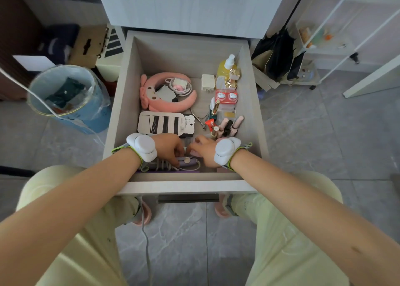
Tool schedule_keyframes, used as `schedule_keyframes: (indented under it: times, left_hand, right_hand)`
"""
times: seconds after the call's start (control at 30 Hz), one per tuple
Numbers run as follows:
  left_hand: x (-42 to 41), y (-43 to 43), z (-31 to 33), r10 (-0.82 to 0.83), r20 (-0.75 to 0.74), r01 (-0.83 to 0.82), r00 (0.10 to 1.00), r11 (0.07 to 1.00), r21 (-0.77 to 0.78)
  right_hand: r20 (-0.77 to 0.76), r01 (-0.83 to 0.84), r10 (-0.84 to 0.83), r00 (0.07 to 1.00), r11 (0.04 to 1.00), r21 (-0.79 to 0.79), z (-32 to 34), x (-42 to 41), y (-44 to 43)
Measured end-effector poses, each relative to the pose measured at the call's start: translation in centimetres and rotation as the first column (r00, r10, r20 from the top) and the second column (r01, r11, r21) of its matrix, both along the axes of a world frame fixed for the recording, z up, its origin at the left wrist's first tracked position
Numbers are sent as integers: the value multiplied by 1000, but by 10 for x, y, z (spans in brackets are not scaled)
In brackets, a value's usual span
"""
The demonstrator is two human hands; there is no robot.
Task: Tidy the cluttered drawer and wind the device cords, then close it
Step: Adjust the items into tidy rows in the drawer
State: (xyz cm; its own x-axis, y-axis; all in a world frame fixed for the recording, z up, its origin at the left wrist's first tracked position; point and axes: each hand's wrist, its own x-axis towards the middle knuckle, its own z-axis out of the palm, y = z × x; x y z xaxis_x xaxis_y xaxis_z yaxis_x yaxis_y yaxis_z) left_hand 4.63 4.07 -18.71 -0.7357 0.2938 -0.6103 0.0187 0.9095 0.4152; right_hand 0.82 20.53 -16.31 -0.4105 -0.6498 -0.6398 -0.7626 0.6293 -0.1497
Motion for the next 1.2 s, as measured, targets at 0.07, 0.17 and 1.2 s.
schedule_keyframes:
  times: [0.07,0.17,1.2]
  left_hand:
    - [0,0,2,3,-8,-3,1000,1000,3]
    - [1,0,3,11,-5,-11,1000,1000,12]
    - [7,-8,22,77,-222,-201,972,758,-620]
  right_hand:
    - [-17,-6,6,1000,1000,1,-2,0,-1]
    - [-32,-80,82,996,996,48,-2,1,-4]
    - [2,-85,86,996,994,-74,-10,-5,-5]
